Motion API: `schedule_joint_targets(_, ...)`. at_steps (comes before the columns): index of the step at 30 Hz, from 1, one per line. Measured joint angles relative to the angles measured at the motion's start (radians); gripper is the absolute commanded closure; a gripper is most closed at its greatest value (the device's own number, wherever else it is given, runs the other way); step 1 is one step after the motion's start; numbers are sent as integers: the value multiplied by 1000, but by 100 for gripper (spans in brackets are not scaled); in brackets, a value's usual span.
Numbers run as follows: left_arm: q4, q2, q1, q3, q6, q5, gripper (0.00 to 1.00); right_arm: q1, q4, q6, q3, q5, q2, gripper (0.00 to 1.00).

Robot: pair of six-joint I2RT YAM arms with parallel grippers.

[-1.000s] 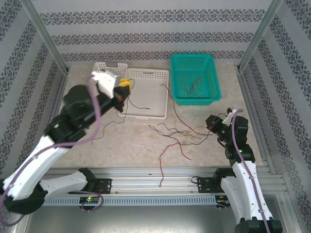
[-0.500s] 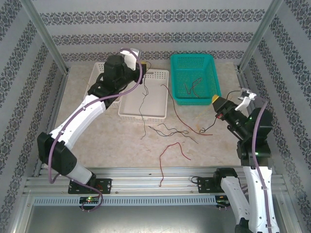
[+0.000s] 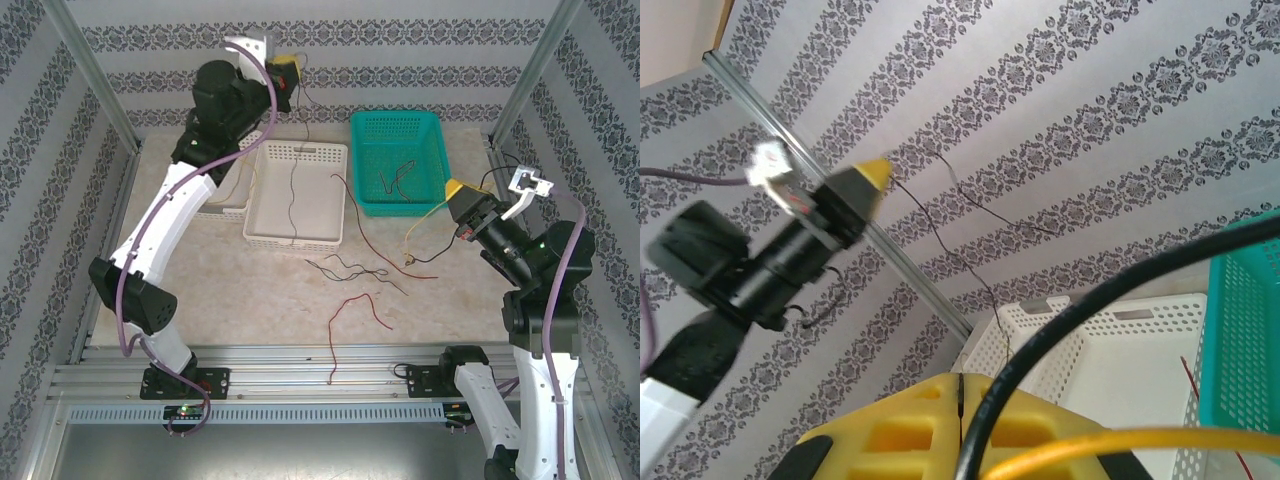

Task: Untangle the cables

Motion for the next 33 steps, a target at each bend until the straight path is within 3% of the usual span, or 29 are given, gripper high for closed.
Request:
schedule_joint_targets(8, 31, -48, 0, -26, -19, 26, 100, 1, 22, 22, -37, -1, 7, 100)
schedule_joint_targets(19, 179, -49, 0, -555, -99, 6, 100, 75, 38, 21, -82, 1, 14, 100)
schedule_joint_targets(20, 193, -41, 0, -583, -107, 2, 97, 82, 38, 20, -83, 2, 18, 100)
schedule_joint_targets(21, 205, -31, 0, -608, -116, -1, 84, 93, 38, 18, -83, 2, 22, 100)
schedule_joint_targets(23, 220, -5, 0, -640, -132, -1, 43, 115, 38, 14, -83, 4, 32, 100)
schedule_joint_targets(25, 224, 24, 0, -645, -150, 7, 22, 140, 37, 6, -83, 7, 41, 100)
schedule_joint_targets(28, 232, 29, -1, -652, -175, 29, 8, 172, 37, -11, -83, 13, 53, 100)
schedule_joint_targets(33, 253, -56, -14, -689, -221, 85, 2, 213, 38, -28, -83, 23, 76, 100)
